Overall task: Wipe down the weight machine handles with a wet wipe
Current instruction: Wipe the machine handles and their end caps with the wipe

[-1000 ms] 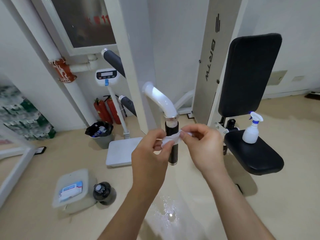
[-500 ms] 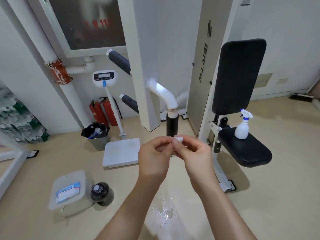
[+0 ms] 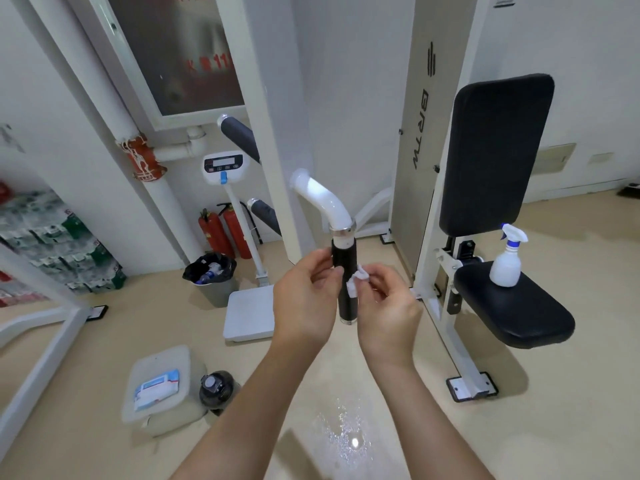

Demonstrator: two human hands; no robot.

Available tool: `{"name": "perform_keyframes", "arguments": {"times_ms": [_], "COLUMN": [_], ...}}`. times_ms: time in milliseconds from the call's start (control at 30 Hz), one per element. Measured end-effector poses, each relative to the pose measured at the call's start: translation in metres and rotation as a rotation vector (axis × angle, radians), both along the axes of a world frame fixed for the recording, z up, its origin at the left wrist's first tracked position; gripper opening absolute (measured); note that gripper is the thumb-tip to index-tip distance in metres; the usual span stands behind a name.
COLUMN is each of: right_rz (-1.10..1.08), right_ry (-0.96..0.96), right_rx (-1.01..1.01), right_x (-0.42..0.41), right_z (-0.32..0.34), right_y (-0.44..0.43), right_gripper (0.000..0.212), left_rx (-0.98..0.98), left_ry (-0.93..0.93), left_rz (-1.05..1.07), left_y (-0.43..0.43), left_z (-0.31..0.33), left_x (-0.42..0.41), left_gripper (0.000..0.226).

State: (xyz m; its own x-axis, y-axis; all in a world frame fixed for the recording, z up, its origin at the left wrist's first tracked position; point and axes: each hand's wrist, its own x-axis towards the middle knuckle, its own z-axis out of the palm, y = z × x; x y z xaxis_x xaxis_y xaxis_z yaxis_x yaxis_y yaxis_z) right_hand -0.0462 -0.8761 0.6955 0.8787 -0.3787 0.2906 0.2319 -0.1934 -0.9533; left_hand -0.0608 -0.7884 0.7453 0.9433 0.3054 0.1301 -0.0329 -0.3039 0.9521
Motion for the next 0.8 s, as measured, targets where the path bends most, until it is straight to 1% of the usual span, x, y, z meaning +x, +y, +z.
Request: {"name": "perform_keyframes", "arguments": {"times_ms": [100, 267, 333, 400, 433, 500, 567, 600, 667, 733, 800], "right_rz": [0.008, 0.011, 0.033, 0.078, 0.098, 0.112, 0.111, 0.104, 0.097, 0.107, 0.117], "right_ry": [0.066, -0.018, 0.02, 0.09, 0.097, 0.054, 0.002, 0.004, 0.077, 0.17, 0.221], "right_rx": [0.002, -0.029, -0.01, 0.062, 0.086, 0.085, 0.035, 0.016, 0.013, 0.027, 0.002], "right_x": [0.003, 0.012, 0.011, 0.01, 0.01, 0.01, 0.01, 0.011, 0.014, 0.017, 0.019], "right_z": [-0.014, -0.003, -0.004, -0.007, -0.007, -0.002, 0.004, 0.006, 0.005, 0.001, 0.0], "right_y": [-0.005, -0.009, -0.012, -0.014, -0.013, -0.007, 0.001, 0.003, 0.001, -0.005, -0.008], "right_gripper": [0.014, 0.018, 0.025, 0.034, 0.036, 0.033, 0.024, 0.022, 0.027, 0.029, 0.029], "left_rx": [0.005, -0.019, 0.0, 0.008, 0.007, 0.025, 0.03, 0.027, 0.039, 0.137, 0.324], "left_ry": [-0.003, -0.012, -0.018, -0.025, -0.031, -0.034, -0.029, -0.019, -0.004, -0.051, -0.16], "left_rz": [0.064, 0.058, 0.057, 0.061, 0.063, 0.067, 0.064, 0.057, 0.033, 0.03, 0.122], "left_y": [-0.003, -0.007, -0.008, -0.008, -0.007, -0.006, -0.005, -0.003, -0.001, 0.001, -0.002], "left_z": [-0.003, -0.004, -0.006, -0.008, -0.009, -0.011, -0.013, -0.014, -0.017, -0.02, -0.027], "left_x": [0.008, 0.011, 0.01, 0.008, 0.008, 0.008, 0.007, 0.007, 0.005, 0.001, -0.009], "left_gripper": [0.023, 0.021, 0.021, 0.024, 0.027, 0.033, 0.041, 0.045, 0.052, 0.059, 0.058]}}
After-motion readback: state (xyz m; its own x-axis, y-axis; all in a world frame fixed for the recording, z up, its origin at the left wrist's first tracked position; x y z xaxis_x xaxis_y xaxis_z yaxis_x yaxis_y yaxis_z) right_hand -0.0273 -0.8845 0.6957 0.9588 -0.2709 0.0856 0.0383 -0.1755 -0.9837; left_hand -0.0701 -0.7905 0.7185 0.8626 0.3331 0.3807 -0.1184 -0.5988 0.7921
